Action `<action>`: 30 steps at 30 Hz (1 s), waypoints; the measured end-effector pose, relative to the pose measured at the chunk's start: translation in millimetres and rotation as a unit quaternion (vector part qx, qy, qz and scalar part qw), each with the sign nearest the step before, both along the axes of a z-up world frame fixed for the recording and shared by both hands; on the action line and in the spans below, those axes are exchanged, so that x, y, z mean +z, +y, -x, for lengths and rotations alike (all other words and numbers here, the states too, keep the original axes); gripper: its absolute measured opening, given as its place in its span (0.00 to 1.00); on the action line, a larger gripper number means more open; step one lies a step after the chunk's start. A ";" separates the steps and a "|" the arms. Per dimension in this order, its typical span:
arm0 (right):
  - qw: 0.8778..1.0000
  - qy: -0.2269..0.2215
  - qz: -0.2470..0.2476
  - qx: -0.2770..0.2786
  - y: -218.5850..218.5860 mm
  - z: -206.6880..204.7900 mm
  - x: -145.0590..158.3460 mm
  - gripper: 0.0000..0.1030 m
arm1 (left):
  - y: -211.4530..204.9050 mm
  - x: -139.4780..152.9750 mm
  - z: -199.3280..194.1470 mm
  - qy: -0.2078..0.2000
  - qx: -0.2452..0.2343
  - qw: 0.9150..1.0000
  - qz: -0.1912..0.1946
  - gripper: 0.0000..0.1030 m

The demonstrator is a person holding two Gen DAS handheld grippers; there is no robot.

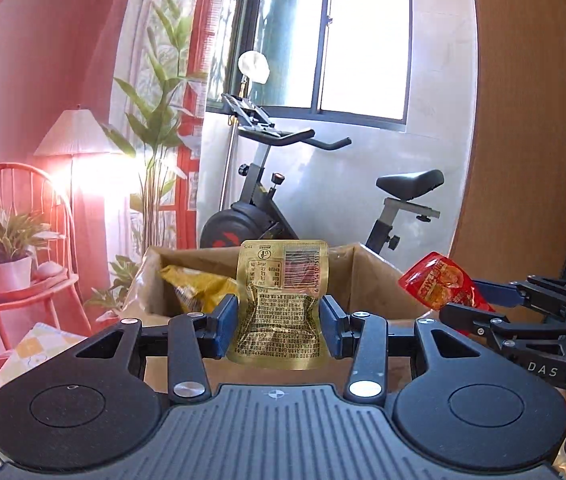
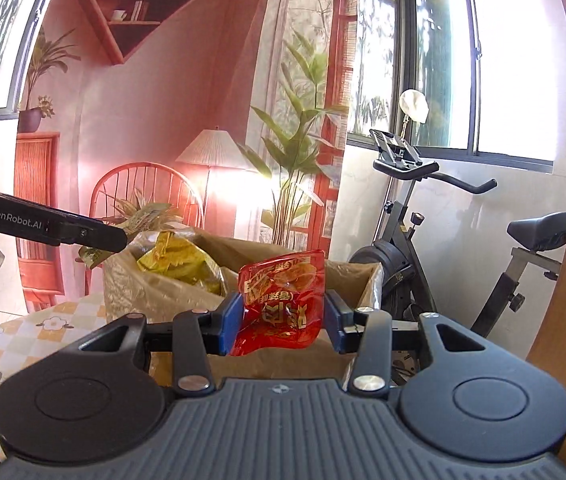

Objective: Organize snacks
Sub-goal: 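Lift both packets, carry them over the open box and open both tools, then withdraw both tools from the box back toward the last packet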

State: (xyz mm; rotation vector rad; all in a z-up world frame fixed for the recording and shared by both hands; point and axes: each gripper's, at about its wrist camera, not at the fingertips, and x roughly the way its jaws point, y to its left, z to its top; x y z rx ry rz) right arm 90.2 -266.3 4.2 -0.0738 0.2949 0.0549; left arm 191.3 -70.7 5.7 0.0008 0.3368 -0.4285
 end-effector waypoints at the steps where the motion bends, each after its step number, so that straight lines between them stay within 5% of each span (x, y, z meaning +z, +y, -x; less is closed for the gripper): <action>1: 1.000 0.000 0.002 -0.001 -2.1 -10.1 4.8 0.44 | -6.8 6.0 -10.4 -0.001 -0.005 1.000 -0.007 0.46; 10: 0.996 0.081 -0.021 -0.033 -21.0 -93.6 -1.7 0.45 | -52.7 -1.1 -103.1 0.076 -0.015 0.996 -0.043 0.53; 13: 0.993 0.104 -0.030 -0.037 -24.6 -102.2 -10.7 0.54 | -46.6 -14.1 -116.3 0.119 -0.022 0.992 -0.024 0.57; 30: 0.993 0.073 -0.088 -0.012 -14.7 -33.6 -7.6 0.58 | 44.5 -0.5 -42.1 0.093 -0.045 0.994 -0.033 0.58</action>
